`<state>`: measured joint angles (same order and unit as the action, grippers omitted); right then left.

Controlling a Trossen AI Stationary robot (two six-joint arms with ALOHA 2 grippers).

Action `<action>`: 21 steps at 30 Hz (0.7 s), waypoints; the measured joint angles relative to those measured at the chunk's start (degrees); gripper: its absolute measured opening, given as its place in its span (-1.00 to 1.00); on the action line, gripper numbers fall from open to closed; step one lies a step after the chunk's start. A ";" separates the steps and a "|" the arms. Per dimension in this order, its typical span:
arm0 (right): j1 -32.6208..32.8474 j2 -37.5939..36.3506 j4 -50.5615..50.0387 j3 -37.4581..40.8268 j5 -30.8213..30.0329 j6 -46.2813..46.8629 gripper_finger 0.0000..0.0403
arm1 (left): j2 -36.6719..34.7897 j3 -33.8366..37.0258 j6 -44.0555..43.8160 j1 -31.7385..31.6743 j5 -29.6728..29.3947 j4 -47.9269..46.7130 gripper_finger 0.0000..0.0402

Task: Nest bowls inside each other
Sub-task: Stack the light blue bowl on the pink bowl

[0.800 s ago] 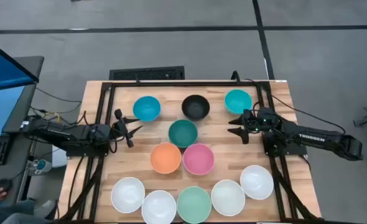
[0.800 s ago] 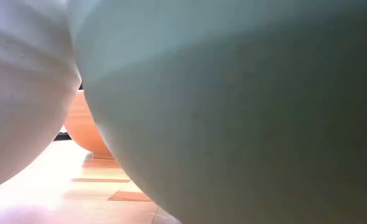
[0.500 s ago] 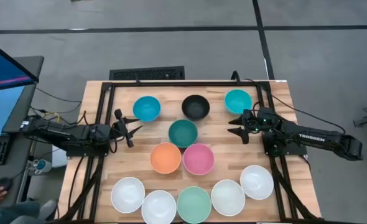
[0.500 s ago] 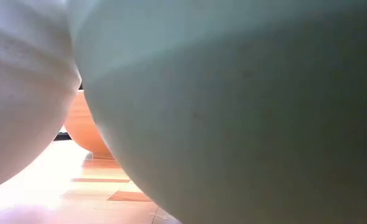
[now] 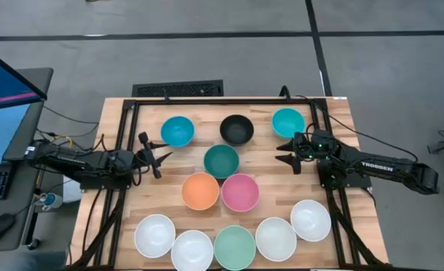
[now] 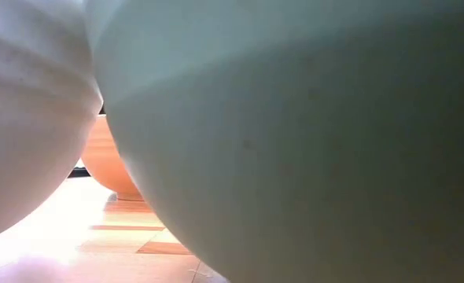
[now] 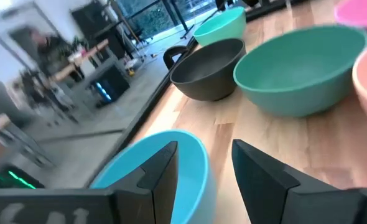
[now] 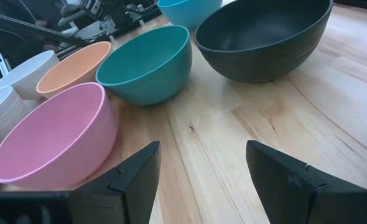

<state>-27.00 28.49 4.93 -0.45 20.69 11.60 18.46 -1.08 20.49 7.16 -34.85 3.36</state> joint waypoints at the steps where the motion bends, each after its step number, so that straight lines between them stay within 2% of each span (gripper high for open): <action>1: -0.02 -0.02 0.00 0.00 0.00 0.00 0.29 | -0.01 0.01 1.48 -0.02 -0.02 0.00 -0.28; 8: -0.02 -0.02 0.04 0.00 0.00 -0.10 0.29 | 0.00 0.00 -0.12 -0.02 0.00 0.02 -0.28; 10: 0.00 0.00 0.46 0.00 -1.60 -5.00 0.29 | -0.02 0.02 -1.43 -0.02 0.00 0.00 -0.28; 12: -0.02 -0.04 0.92 0.00 -5.25 -14.86 0.29 | 0.00 0.02 -3.57 0.00 0.12 0.02 -0.28; 14: -0.02 0.00 2.34 0.00 -7.66 -17.68 0.29 | -0.02 0.00 -7.09 0.00 0.69 0.02 -0.28; 19: -0.06 0.00 5.28 -0.01 -7.70 -15.51 0.29 | -0.02 0.02 -16.79 -0.02 2.03 0.13 -0.28; 21: 0.23 -0.04 6.17 0.00 -6.99 -8.79 0.29 | -0.01 0.02 -20.57 0.00 2.10 0.34 -0.28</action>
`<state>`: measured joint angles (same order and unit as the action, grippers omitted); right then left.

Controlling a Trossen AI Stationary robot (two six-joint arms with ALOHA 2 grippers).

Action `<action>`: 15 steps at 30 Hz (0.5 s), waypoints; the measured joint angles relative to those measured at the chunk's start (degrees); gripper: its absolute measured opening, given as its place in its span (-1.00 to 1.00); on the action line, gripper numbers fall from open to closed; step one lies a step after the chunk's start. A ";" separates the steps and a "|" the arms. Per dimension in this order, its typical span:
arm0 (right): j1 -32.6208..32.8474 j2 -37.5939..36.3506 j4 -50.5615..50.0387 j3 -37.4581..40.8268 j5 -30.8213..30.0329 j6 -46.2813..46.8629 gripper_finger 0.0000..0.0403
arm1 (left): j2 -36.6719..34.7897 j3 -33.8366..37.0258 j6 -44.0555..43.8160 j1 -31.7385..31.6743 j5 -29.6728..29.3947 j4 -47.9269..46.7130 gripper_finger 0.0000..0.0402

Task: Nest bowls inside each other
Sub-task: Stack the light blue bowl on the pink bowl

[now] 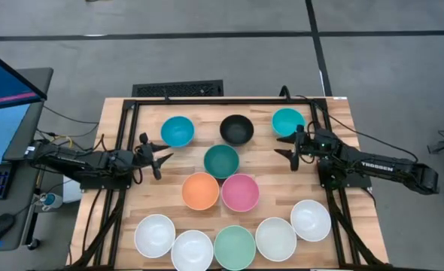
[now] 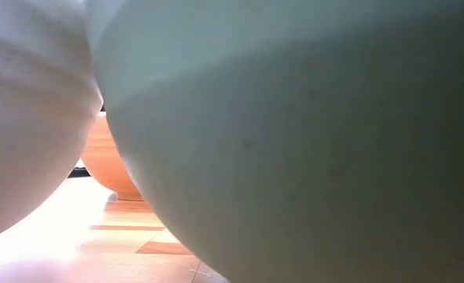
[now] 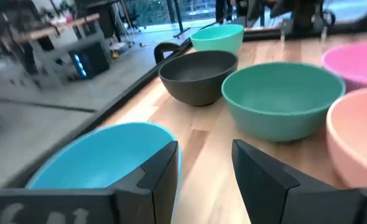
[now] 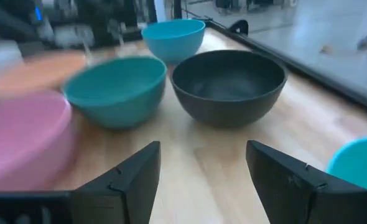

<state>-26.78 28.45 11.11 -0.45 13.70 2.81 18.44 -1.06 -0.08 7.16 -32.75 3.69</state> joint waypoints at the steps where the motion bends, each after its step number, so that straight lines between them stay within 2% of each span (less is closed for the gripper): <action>1: 0.27 0.01 0.33 -0.02 0.21 4.43 0.29 | 0.00 0.04 -2.89 0.00 0.01 0.26 -0.28; 6: 0.56 0.04 3.90 -0.01 -0.31 24.74 0.29 | 0.00 0.22 -24.95 -0.02 -0.17 4.61 -0.28; 11: 1.30 0.07 6.62 -0.06 -0.13 38.00 0.29 | -0.01 0.22 -37.80 0.00 -0.91 6.34 -0.28; 13: 2.56 -0.04 11.13 -1.57 1.92 33.05 0.29 | -0.01 -0.08 -40.22 -0.04 -0.63 7.00 -0.28; 15: 3.88 0.05 11.26 -6.86 3.91 25.93 0.29 | -0.05 -2.01 -38.74 -0.08 3.40 5.39 -0.28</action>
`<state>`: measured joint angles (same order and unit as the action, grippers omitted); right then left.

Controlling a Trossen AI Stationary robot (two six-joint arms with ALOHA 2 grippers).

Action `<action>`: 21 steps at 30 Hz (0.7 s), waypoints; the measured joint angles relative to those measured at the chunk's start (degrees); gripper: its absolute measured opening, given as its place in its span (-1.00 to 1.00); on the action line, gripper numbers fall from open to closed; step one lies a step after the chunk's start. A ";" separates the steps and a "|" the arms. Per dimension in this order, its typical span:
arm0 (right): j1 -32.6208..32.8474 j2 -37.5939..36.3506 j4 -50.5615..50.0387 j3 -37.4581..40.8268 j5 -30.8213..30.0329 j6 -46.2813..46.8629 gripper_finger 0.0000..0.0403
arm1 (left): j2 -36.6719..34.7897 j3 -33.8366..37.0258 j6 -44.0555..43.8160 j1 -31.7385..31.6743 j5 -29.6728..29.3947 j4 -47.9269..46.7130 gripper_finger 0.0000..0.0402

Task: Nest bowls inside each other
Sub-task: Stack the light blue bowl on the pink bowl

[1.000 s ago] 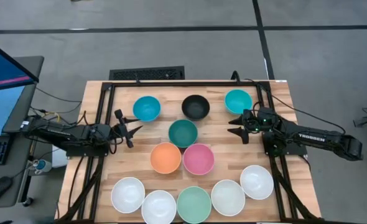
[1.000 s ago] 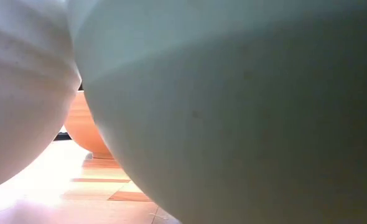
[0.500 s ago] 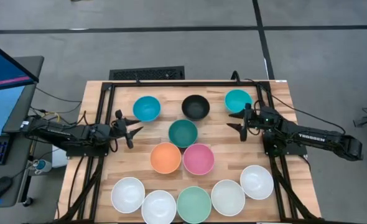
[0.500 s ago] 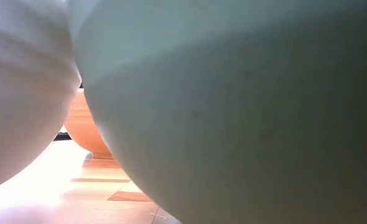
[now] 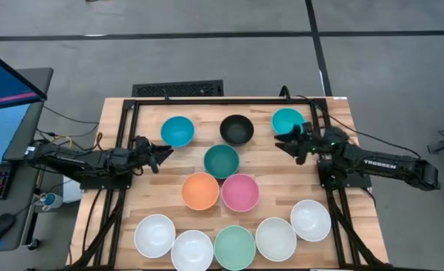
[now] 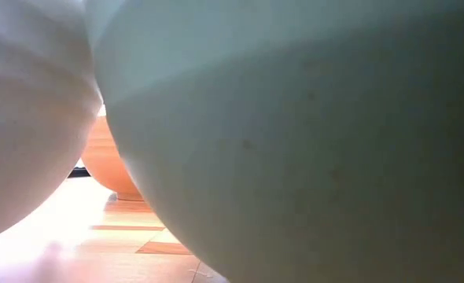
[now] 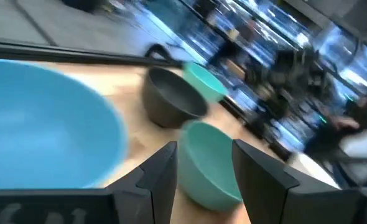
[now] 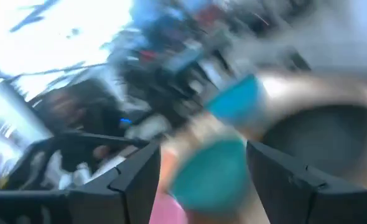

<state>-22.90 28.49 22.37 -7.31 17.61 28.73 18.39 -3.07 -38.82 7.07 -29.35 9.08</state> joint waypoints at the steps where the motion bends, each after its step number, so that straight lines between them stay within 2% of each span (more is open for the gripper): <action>1: 0.05 0.28 -4.39 -3.78 -0.13 -3.51 0.29 | 0.02 -1.63 2.16 0.02 3.67 -1.87 -0.28; 3: -0.09 2.31 -20.44 -12.29 -1.95 -11.70 0.29 | 0.03 -6.46 5.65 -0.07 10.88 -9.34 -0.28; 5: -0.40 6.86 -37.10 -21.23 -5.30 -20.28 0.29 | 1.07 -12.81 6.67 -0.45 16.24 -21.02 -0.28; 9: -2.53 16.06 -54.62 -34.83 -13.17 -29.29 0.29 | 5.91 -26.03 9.21 -1.09 19.75 -43.19 -0.28; 11: -3.85 19.96 -58.35 -40.24 -13.63 -30.08 0.29 | 8.83 -32.25 13.36 -1.12 20.03 -48.95 -0.28; 15: -4.70 26.40 -57.05 -47.86 -13.26 -25.98 0.29 | 14.30 -42.91 24.73 -1.12 19.12 -56.06 -0.28; 19: -4.63 29.97 -56.55 -53.29 -12.78 -14.69 0.29 | 18.30 -49.25 37.34 -1.14 14.52 -57.74 -0.28; 21: -4.48 31.42 -51.50 -54.50 -12.89 -9.90 0.29 | 19.71 -51.04 42.74 -1.14 12.13 -57.61 -0.28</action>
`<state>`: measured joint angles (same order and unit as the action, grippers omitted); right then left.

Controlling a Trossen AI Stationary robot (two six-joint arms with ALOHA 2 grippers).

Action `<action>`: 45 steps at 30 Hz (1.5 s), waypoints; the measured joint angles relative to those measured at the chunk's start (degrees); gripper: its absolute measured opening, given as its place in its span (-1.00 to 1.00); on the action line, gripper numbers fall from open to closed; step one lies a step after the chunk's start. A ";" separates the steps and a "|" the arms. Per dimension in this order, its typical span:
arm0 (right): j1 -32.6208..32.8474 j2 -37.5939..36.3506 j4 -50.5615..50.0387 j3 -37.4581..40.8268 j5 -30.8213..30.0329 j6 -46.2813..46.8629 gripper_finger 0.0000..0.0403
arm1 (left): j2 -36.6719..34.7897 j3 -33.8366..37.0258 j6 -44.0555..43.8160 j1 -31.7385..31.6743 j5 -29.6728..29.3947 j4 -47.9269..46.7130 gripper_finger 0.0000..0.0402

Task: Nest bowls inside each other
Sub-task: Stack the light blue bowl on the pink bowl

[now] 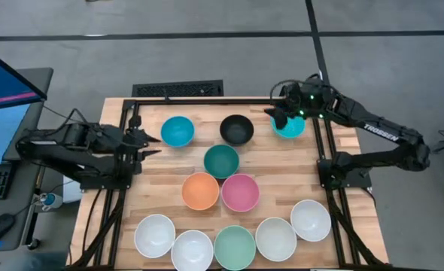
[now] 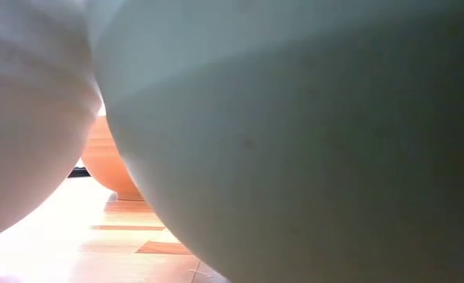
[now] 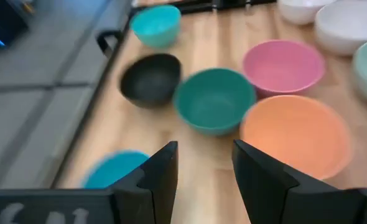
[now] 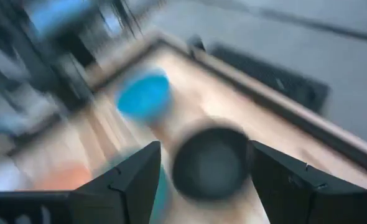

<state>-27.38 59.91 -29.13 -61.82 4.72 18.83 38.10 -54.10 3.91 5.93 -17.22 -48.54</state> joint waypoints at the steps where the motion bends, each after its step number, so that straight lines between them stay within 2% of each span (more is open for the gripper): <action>1: 0.00 0.59 3.15 -0.43 0.10 1.59 0.29 | 0.59 -0.60 1.83 0.00 -1.11 -0.04 -0.28; 4: -0.13 2.24 9.70 -0.57 -0.11 0.54 0.29 | 1.61 -1.56 3.17 0.00 -3.47 0.23 -0.28; 8: -0.15 4.40 16.83 -0.55 -0.08 0.54 0.29 | 2.49 -1.62 -1.43 0.00 -4.13 2.31 -0.28; 12: 0.10 6.09 19.41 -0.58 -1.92 4.00 0.29 | 2.77 -1.64 -10.13 0.07 0.80 4.22 -0.28; 16: 0.72 7.62 19.15 -0.60 -3.68 5.29 0.29 | 2.70 -1.65 -9.45 0.08 4.95 6.76 -0.28; 18: 0.57 7.80 19.29 -0.60 -1.85 7.92 0.29 | 2.68 -1.69 -8.53 0.07 4.24 6.96 -0.28; 19: 0.11 7.87 18.95 -0.67 1.08 8.26 0.29 | 2.72 -1.69 -9.36 0.09 2.12 6.70 -0.28; 21: -1.73 7.92 13.71 -1.41 6.66 8.30 0.29 | 3.11 -1.70 -10.44 -0.03 -1.91 6.05 -0.28; 22: -2.86 7.94 8.79 -2.45 7.27 7.88 0.29 | 3.34 -1.71 -9.64 -0.31 -2.33 4.67 -0.28; 24: -5.95 8.01 -1.81 -5.38 6.08 3.86 0.29 | 4.25 -1.71 -6.08 -1.44 -2.39 2.36 -0.28; 27: -11.05 8.89 -15.68 -10.50 1.58 -1.45 0.29 | 6.53 -1.69 -5.19 -4.32 -0.66 1.49 -0.28; 30: -15.03 11.02 -25.95 -13.68 -0.17 -3.70 0.29 | 8.71 -1.69 -3.53 -8.06 3.41 1.66 -0.28; 33: -16.39 13.01 -30.97 -14.02 -0.74 -4.81 0.29 | 10.83 -1.69 -1.25 -11.57 7.16 1.51 -0.28; 39: -14.10 20.30 -37.56 -12.25 -2.29 -5.38 0.29 | 12.35 -1.69 1.58 -16.29 8.96 0.11 -0.28; 45: -8.71 25.91 -35.99 -11.50 -1.90 -4.07 0.29 | 12.13 -1.69 1.67 -19.76 8.98 0.16 -0.28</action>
<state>-36.09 85.83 -65.12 -73.32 2.81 14.76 50.23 -55.79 5.58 -13.83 -8.24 -48.38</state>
